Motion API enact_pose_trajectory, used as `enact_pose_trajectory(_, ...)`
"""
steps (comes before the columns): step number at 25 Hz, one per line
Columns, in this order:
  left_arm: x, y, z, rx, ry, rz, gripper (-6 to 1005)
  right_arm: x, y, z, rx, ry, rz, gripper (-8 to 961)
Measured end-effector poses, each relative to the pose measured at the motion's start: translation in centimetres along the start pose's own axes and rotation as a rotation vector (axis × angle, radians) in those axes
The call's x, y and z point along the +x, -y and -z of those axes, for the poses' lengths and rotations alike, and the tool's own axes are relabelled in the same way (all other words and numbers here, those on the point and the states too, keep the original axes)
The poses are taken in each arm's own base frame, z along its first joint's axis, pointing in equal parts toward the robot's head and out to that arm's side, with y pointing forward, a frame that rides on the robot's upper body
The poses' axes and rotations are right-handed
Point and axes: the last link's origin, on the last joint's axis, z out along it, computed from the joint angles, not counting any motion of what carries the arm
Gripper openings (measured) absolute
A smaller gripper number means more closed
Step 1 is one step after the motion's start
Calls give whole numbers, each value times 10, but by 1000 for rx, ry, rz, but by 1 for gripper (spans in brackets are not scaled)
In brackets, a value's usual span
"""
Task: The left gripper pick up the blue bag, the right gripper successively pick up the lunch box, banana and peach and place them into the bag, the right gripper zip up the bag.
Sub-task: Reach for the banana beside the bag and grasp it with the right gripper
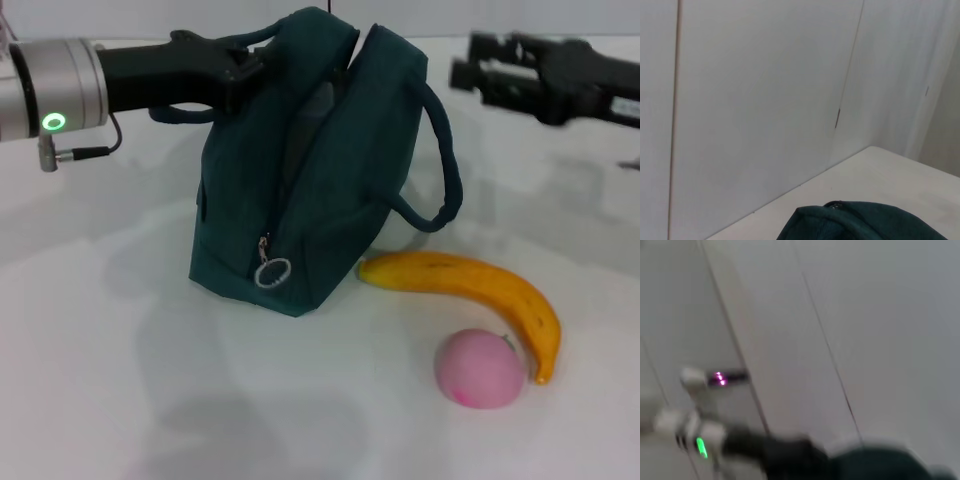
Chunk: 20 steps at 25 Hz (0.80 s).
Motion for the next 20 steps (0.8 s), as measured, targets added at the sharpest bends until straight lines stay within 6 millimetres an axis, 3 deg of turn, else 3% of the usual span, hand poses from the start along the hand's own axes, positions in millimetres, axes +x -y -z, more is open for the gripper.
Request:
enact_pose_trajectory(3, -5, 1, 3, 7, 3, 5, 44, 7, -5, 14, 70, -213, -1, 585)
enact_pose_trajectory(7, -9, 1, 5, 11, 8, 11, 44, 21, -7, 10, 128, -436, -39, 544)
enact_pose_trajectory(9, -7, -1, 2, 1, 10, -1, 43, 25, -8, 7, 130, -478, -42, 523)
enact_pose_trajectory(14, -3, -4, -5, -21, 3, -15, 43, 33, -6, -3, 144, -552, -29, 579)
enact_pose_trajectory(20, -6, -4, -5, -19, 5, -7, 43, 31, -2, -26, 178, -678, 6, 764)
